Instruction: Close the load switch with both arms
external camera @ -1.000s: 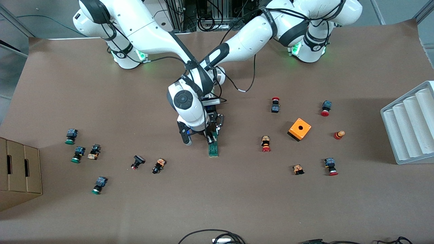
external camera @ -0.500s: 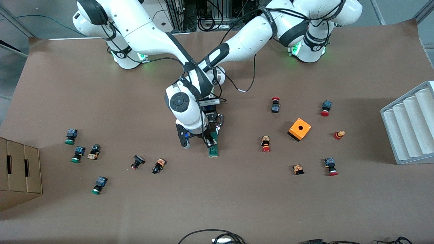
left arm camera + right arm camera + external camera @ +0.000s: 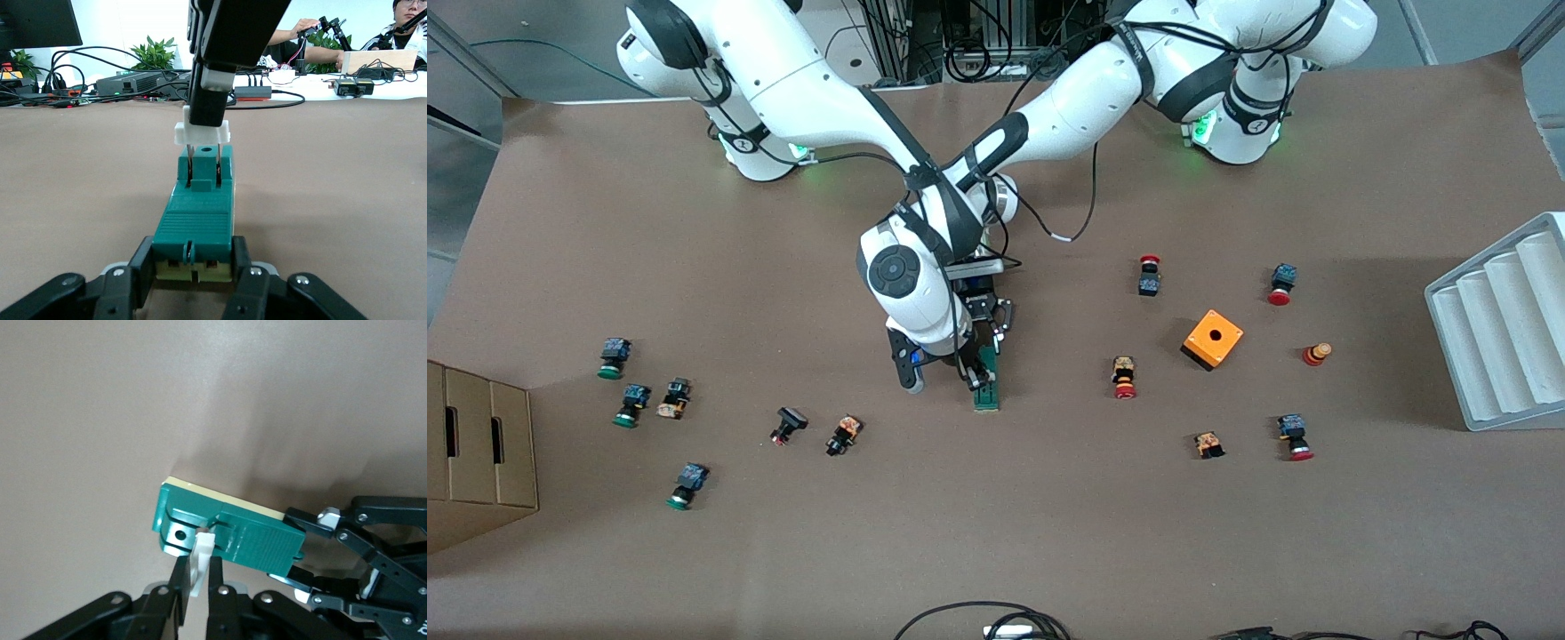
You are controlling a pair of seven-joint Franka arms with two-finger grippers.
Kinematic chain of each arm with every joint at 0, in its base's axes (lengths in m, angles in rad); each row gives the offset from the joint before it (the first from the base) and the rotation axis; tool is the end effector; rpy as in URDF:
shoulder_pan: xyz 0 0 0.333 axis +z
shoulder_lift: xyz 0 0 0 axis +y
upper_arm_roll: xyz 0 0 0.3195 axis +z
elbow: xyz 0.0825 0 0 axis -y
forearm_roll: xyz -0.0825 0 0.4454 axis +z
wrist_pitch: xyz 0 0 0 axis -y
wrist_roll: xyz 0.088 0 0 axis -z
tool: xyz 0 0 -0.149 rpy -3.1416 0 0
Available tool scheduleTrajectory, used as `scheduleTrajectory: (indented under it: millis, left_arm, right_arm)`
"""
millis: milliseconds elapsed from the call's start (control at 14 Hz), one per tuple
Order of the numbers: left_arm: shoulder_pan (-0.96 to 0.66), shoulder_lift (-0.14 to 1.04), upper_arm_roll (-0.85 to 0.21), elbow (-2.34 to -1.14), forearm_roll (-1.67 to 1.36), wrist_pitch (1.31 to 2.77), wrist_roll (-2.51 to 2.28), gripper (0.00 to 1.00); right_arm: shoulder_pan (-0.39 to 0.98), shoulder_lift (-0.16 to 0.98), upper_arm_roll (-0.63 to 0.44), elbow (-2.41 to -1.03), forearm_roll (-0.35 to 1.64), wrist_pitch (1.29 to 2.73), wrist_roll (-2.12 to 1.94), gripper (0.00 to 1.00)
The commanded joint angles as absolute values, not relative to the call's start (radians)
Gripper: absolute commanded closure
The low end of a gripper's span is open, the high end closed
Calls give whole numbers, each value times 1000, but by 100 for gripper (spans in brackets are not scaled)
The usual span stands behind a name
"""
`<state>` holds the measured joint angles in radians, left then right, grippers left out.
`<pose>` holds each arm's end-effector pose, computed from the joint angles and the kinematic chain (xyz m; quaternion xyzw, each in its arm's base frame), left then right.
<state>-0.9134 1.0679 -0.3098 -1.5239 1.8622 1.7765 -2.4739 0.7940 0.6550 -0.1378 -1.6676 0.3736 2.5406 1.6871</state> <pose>0.3773 -0.6163 -0.0083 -0.7956 -0.0431 -0.6023 0.0492 0.5957 0.4740 0.1701 -0.7948 0.5905 0.0313 0.1367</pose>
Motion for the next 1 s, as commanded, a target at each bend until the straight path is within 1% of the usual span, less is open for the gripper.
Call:
scheduleTrajectory:
  millis: [0, 571, 929]
  left_arm:
    - [-910, 1089, -318, -1503, 1875, 1773, -2448, 49]
    - [-910, 1089, -318, -1506, 1873, 1773, -2456, 49]
    - [-908, 1089, -318, -1505, 1875, 1773, -2450, 49]
  right_arm:
    - [764, 704, -121, -1588, 405, 2545, 1678, 83]
    - [747, 784, -120, -1502, 403, 2548, 1678, 83]
    - [744, 819, -120, -1473, 403, 2553, 1678, 83]
